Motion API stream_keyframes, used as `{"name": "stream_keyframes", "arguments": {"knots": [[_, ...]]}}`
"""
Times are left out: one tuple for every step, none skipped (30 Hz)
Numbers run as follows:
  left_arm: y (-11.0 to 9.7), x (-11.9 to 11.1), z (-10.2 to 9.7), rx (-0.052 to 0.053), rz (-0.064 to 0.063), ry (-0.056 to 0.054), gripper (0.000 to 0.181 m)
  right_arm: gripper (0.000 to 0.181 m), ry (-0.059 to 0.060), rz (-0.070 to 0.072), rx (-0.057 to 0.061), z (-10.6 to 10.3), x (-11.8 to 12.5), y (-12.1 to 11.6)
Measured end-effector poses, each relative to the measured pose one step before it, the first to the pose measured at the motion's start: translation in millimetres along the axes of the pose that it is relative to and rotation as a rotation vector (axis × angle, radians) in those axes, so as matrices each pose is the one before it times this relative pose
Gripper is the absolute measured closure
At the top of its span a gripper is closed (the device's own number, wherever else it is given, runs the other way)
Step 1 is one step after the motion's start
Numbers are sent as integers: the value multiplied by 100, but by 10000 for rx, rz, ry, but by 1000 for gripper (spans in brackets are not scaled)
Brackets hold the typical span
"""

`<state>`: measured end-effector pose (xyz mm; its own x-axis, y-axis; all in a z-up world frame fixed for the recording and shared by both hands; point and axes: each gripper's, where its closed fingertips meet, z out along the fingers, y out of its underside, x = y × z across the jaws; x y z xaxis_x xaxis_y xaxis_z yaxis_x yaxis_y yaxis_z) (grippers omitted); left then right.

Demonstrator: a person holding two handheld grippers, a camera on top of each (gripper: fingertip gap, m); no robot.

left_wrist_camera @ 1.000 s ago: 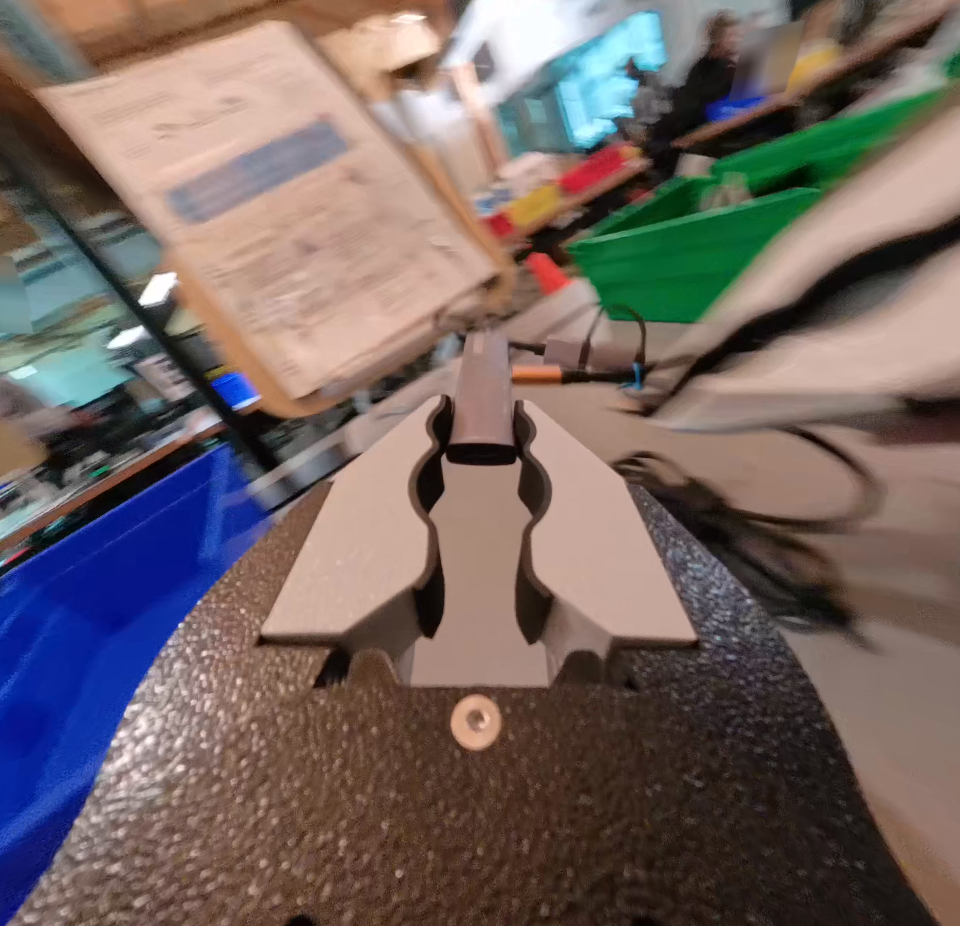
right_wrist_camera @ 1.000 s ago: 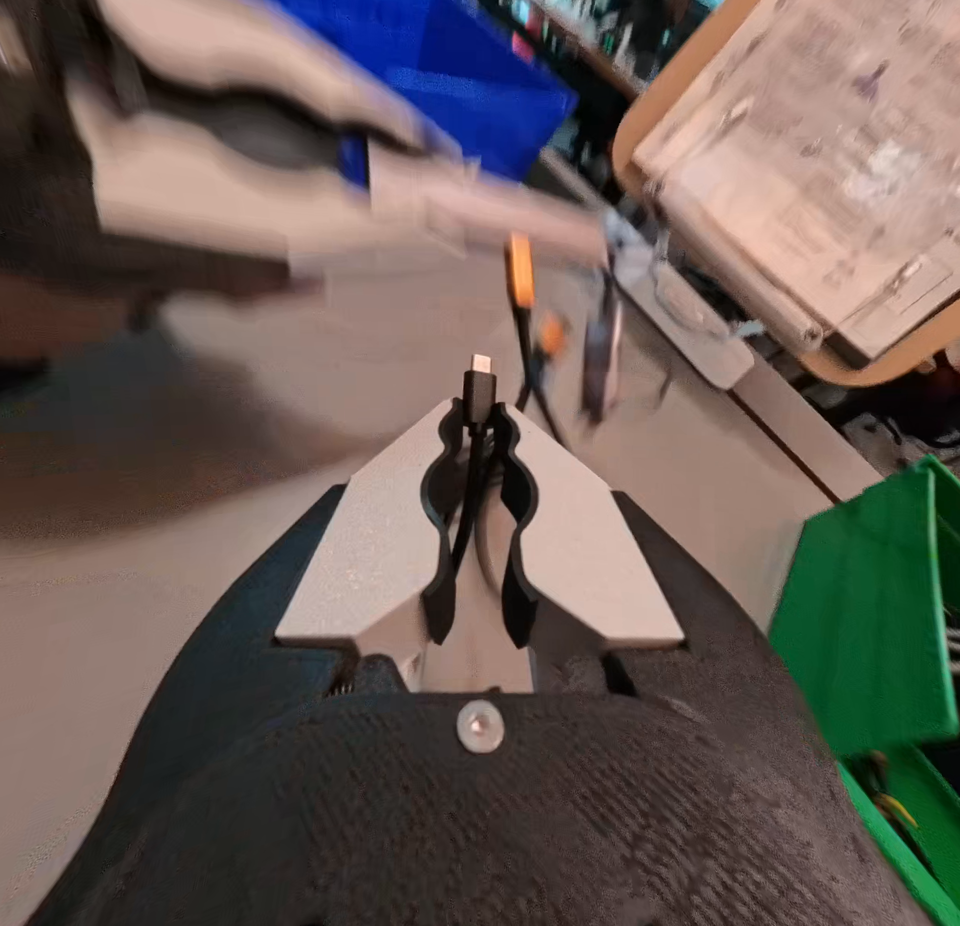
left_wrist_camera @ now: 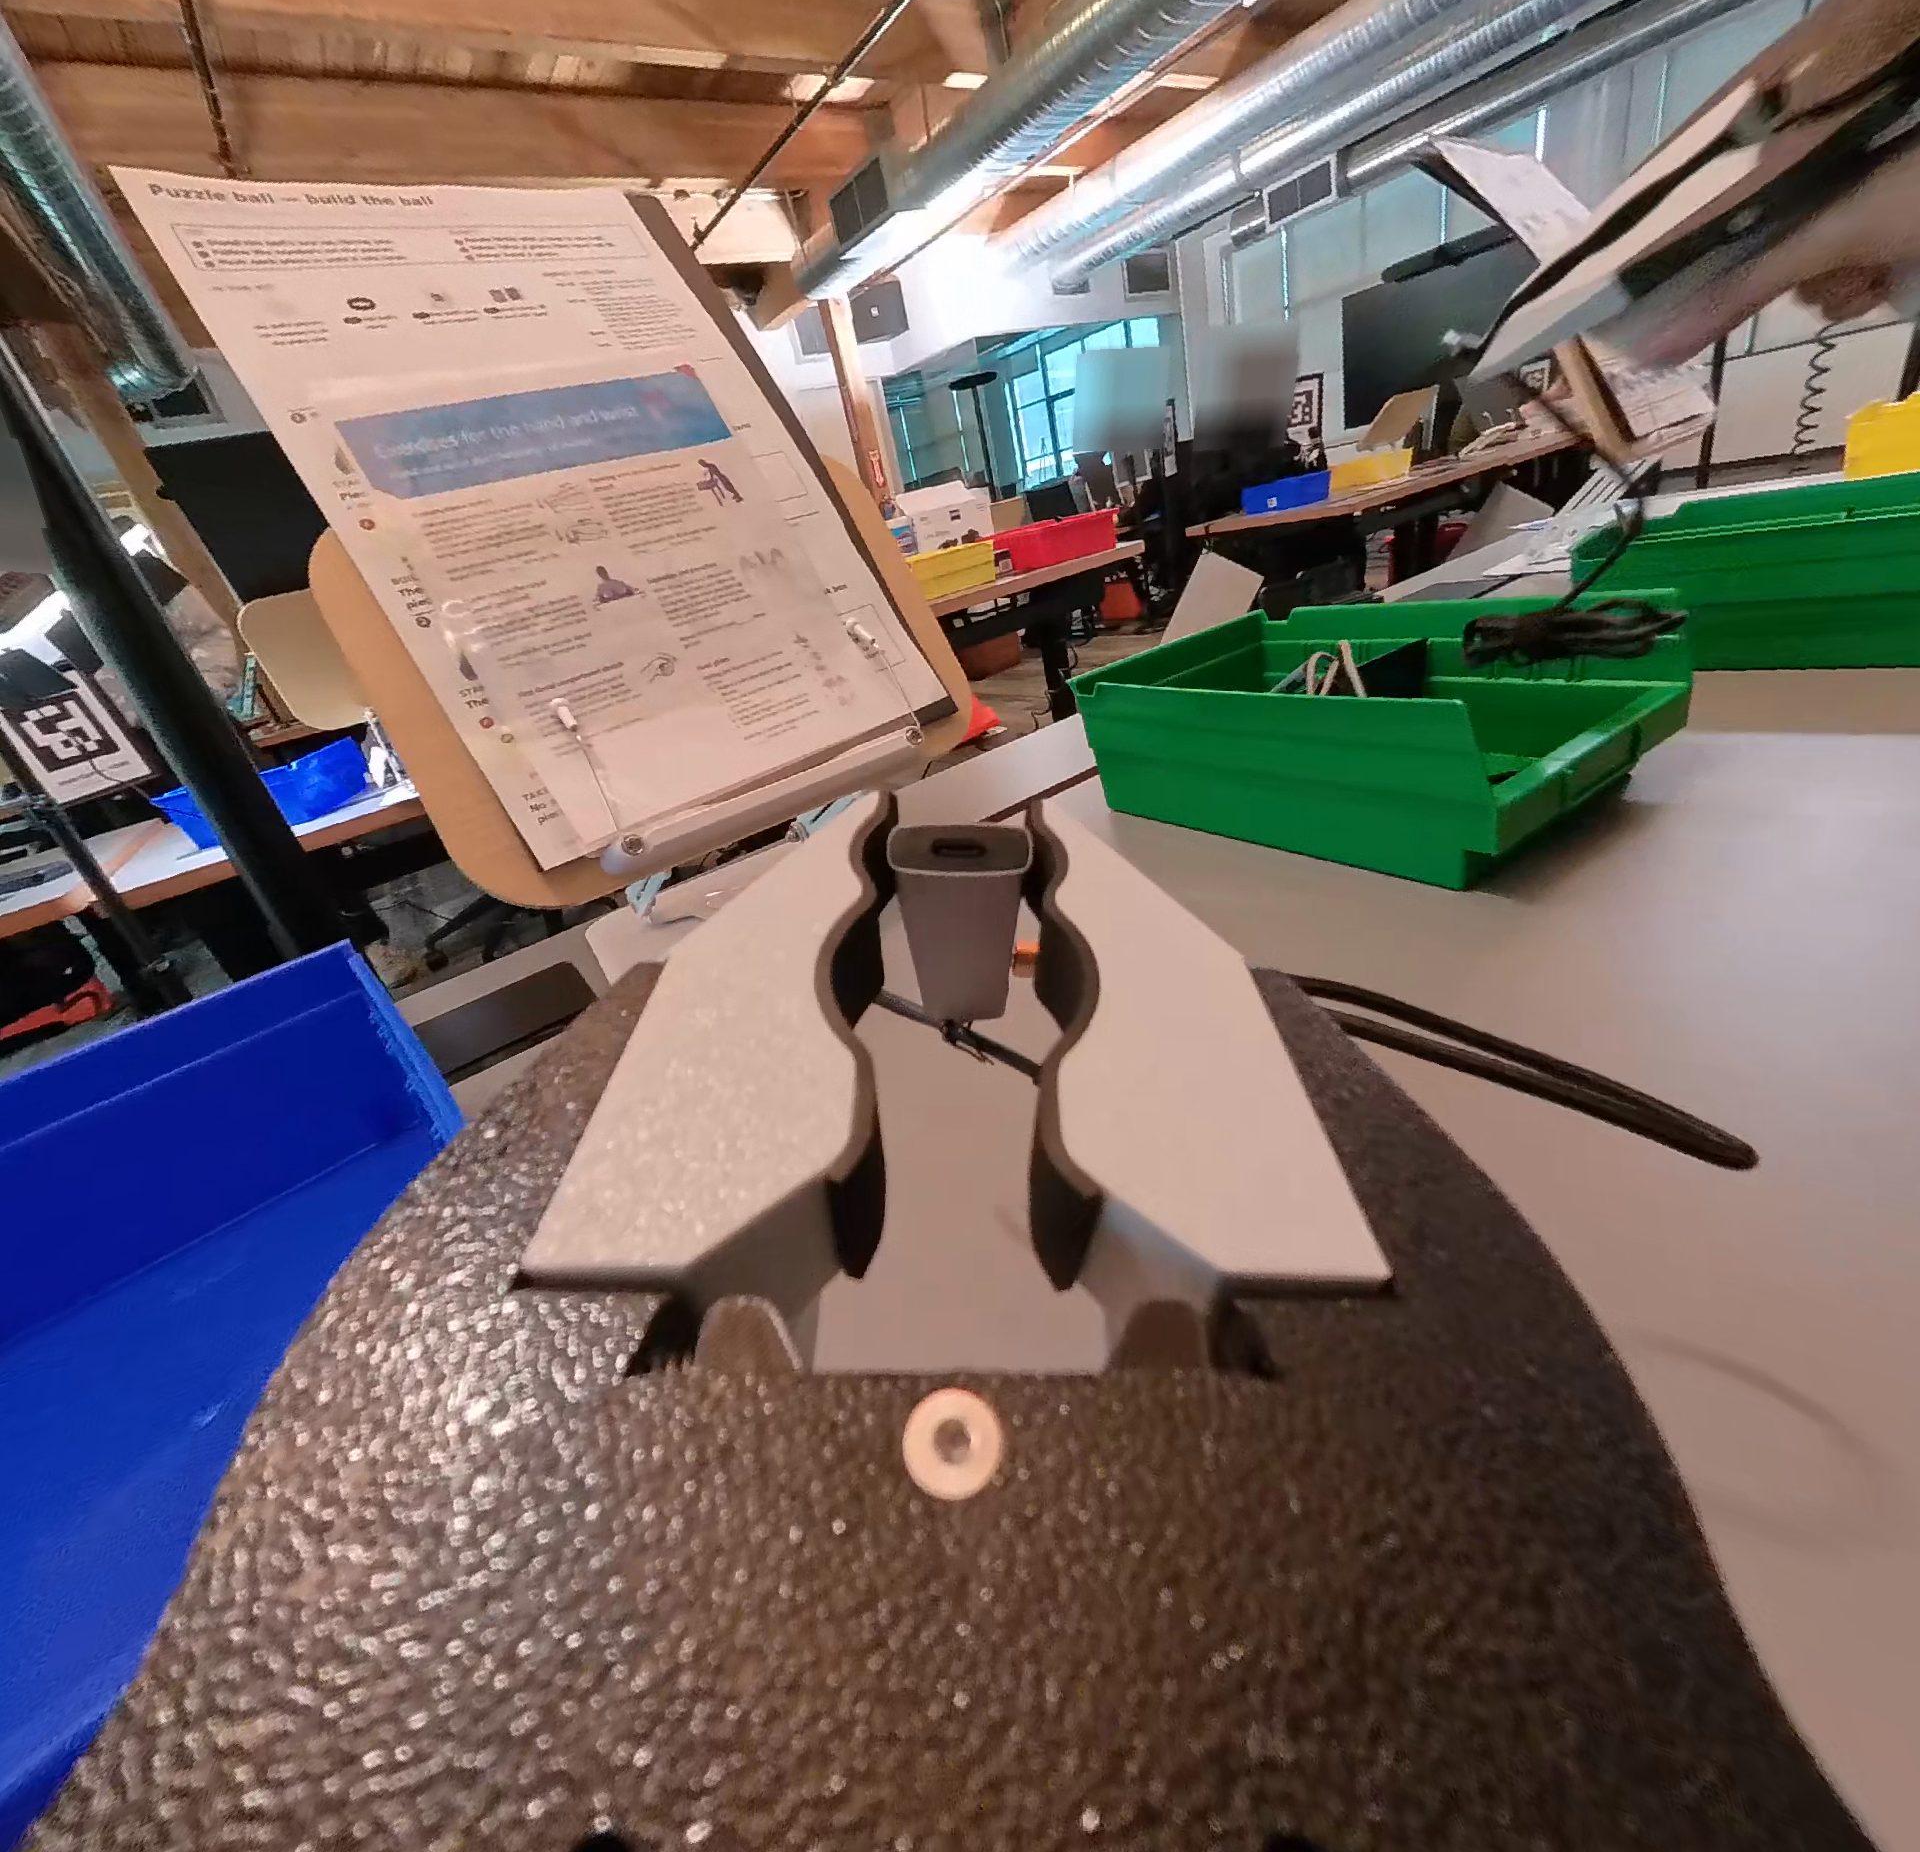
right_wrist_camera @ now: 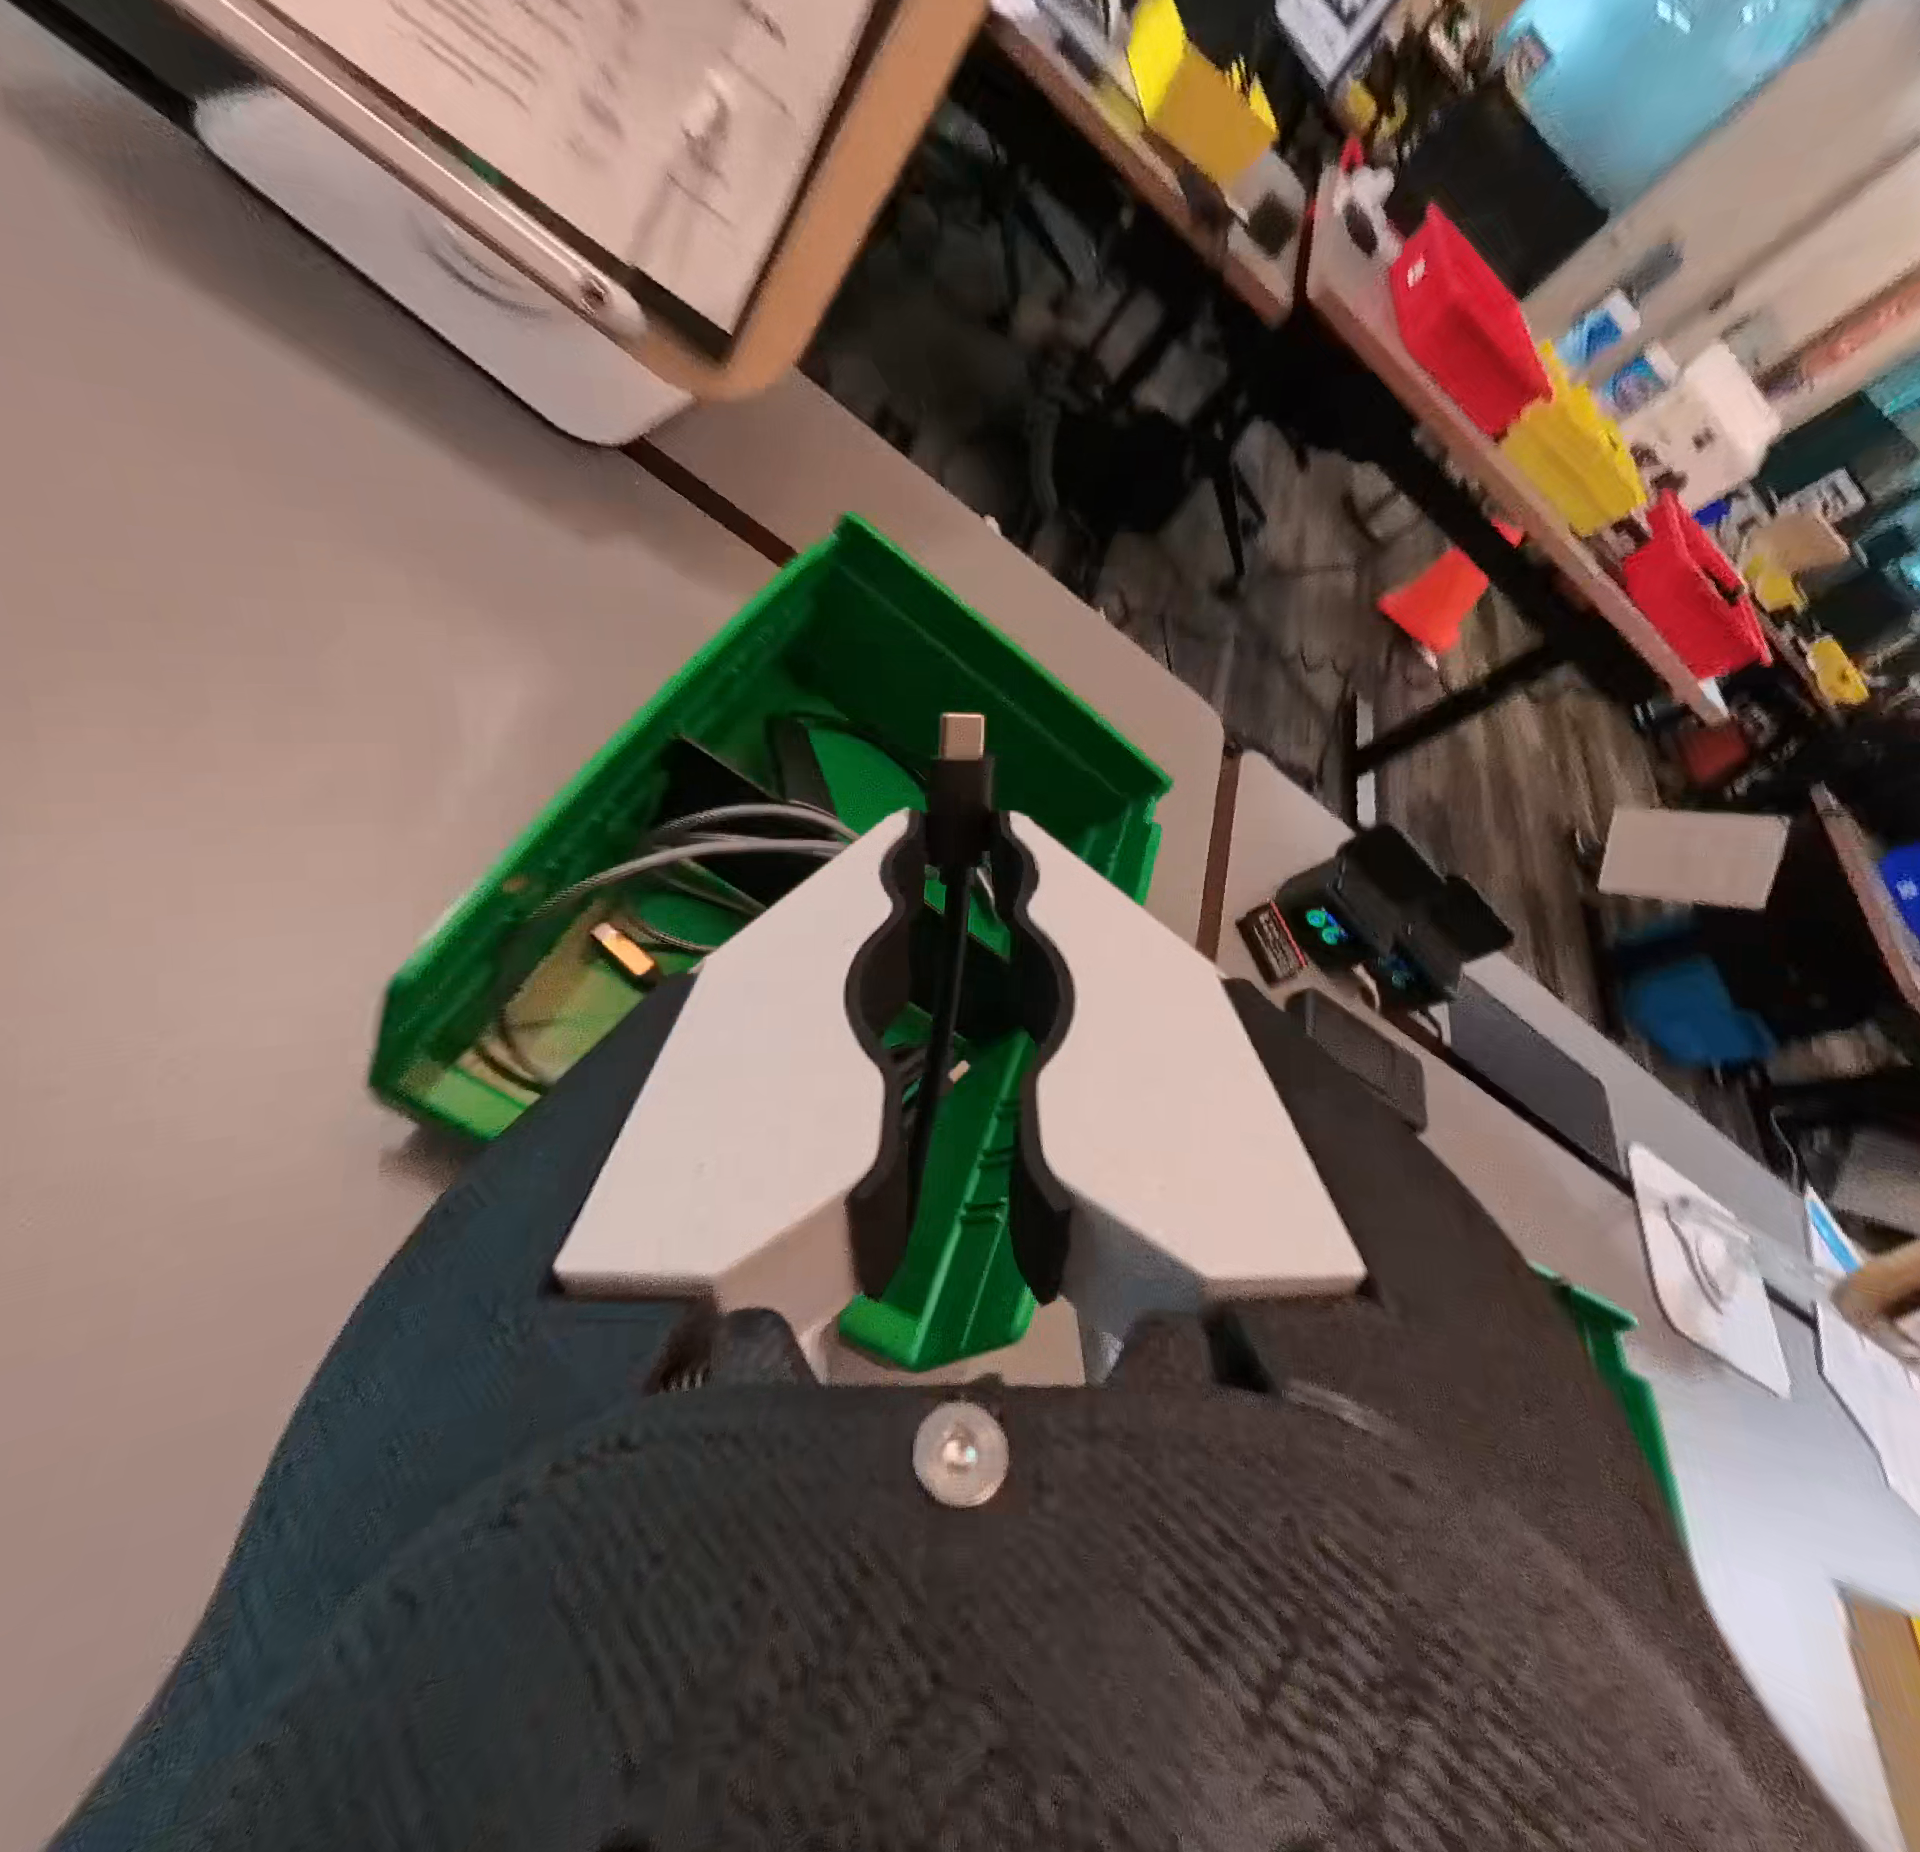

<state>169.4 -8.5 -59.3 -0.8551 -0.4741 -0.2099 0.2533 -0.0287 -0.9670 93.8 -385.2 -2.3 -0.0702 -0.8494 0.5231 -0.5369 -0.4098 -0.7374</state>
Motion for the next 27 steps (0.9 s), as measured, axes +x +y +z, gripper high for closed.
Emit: {"name": "stream_keyframes", "arguments": {"knots": [[1, 136, 36, 12, 4, 76, 159, 170, 137, 60, -275, 1272, 29, 653], [89, 93, 40, -21, -14, 60, 159, 170, 192, 92, -247, 1202, -118, 570], [106, -14, 23, -16, -24, -3, 159, 170, 199, -100, -167, 1179, -256, 451], [156, 10, 23, -29, -15, 18, 159, 170, 169, -265, -157, 1199, -425, 493], [180, 12, 39, -46, -28, 36, 159, 170, -50, -184, -218, 1165, -829, 546], [143, -6, 13, -29, -38, 27, 159, 170, -416, -43, -178, 1059, -1418, 377], [126, -21, 3, -18, -36, 24, 159, 170, -520, 27, -56, 928, -1555, 133], [86, -52, -6, -19, -39, 4, 159, 170, -419, -14, -154, 785, -1313, 261], [52, -65, -3, -23, -35, 2, 159, 157, -324, -35, -506, 597, -995, 702], [53, -79, -14, -24, -26, -1, 159, 131, 2, -47, -530, 219, -275, 584], [13, -82, -23, -8, -14, -11, 159, 113, 193, -50, -180, -242, 117, 109], [23, -75, -35, -3, -8, -8, 159, 96, -17, 43, 79, -662, -129, -259], [43, -56, -12, -7, -12, 8, 159, 78, -54, 276, 278, -1003, -145, -571], [65, -3, 18, -12, -25, 41, 159, 68, -146, 427, 435, -1318, -298, -810], [64, 20, 32, 5, -59, 44, 159, 64, -371, 493, 587, -1451, -799, -1058], [73, 71, 52, 12, -74, 65, 159, 64, -607, 423, 667, -1443, -1459, -1149], [89, 160, 87, -2, -75, 97, 159, 64, -722, 414, 682, -1254, -2025, -1122], [92, 224, 104, -2, -51, 117, 159, 67, -806, 409, 694, -896, -2556, -1008], [73, 300, 109, 15, -20, 125, 159, 72, -1087, 346, 586, -397, -3258, -578], [-31, 407, 96, 62, 20, 163, 159, 81, -1430, 465, 328, 167, -3801, 148], [-117, 531, 99, 71, 50, 217, 159, 91, -1595, 710, 230, 757, -3698, 589], [-182, 552, 89, 56, 51, 218, 159, 97, -1503, 922, 394, 1160, -2952, 643], [-314, 552, 55, 96, 55, 204, 159, 100, -1159, 1059, 431, 1243, -1747, 804], [-549, 626, -18, 216, 86, 260, 159, 104, -875, 1012, 287, 1098, -719, 998], [-673, 703, -55, 270, 60, 341, 159, 107, -594, 868, 218, 890, 141, 922], [-712, 721, -62, 253, 14, 393, 160, 108, -168, 727, 216, 703, 925, 719], [-760, 674, -71, 282, -7, 396, 159, 102, -219, 476, 190, 638, 768, 533]]}}
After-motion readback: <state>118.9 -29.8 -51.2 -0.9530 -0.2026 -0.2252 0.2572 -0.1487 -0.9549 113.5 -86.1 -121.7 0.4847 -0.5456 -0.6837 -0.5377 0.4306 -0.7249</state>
